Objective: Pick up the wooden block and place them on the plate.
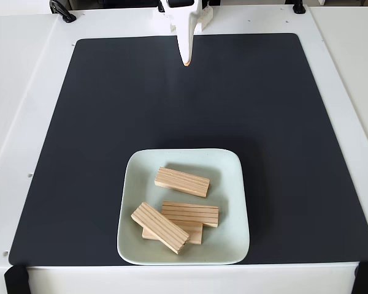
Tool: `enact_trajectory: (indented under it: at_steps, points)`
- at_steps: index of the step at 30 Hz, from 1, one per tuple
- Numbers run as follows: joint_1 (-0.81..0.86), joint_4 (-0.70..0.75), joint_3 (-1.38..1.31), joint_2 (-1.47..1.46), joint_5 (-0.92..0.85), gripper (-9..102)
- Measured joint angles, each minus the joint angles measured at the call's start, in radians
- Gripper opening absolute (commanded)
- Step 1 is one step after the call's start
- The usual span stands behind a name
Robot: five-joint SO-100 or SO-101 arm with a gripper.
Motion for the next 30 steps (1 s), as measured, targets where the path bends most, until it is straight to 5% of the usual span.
enact_trajectory:
  at_steps: [30]
  points:
    - [0.014,0.005,0.0,0.0,-0.069,0]
